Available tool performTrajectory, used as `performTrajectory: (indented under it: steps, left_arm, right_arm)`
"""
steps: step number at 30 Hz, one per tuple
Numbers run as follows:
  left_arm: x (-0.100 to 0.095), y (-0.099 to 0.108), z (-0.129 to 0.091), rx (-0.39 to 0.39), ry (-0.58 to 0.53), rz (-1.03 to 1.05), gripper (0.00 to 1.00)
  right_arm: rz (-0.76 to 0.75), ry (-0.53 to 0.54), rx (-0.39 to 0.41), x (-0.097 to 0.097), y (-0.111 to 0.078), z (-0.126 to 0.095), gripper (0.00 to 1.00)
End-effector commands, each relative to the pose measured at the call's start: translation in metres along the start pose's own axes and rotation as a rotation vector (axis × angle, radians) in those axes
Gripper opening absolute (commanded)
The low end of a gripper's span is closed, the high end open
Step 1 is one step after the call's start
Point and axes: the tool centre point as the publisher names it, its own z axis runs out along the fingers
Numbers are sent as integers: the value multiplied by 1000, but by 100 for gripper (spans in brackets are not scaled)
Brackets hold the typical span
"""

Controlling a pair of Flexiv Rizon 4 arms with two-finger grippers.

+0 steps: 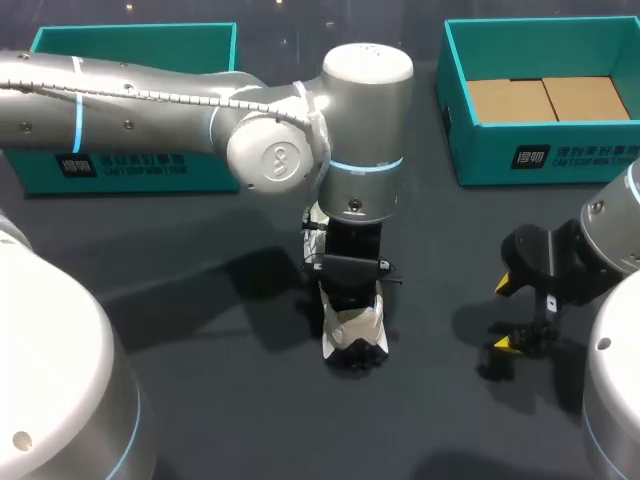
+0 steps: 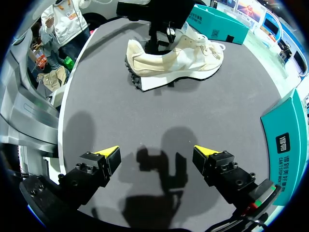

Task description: Take the shoe out of the shoebox, open the shoe tongue, remove and reinsert the insole, then place the shoe into the shoebox

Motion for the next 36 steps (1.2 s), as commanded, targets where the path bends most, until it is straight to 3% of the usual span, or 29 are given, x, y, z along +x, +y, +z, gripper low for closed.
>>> performTrajectory:
  steps: [1,12,17,27,30,36]
  left_arm:
    - [-11,13,29,10,7,-7,0]
    - [-10,-15,-19,-30,-13,49,0]
    - [-15,-21,-6,-16,91,48,0]
    - [-21,1,31,21,155,-9,0]
    - [-21,0,26,15,129,-14,0]
    - [-18,-11,-9,0,10,6,0]
  right_arm:
    - [0,-3,-1,2,-1,-1,100]
    - [0,-3,-1,2,-1,-1,100]
    - [0,-3,-1,2,-1,-1,100]
    - [0,-3,-1,2,-1,-1,100]
    - [0,-3,-1,2,-1,-1,100]
    - [0,-3,-1,2,-1,-1,100]
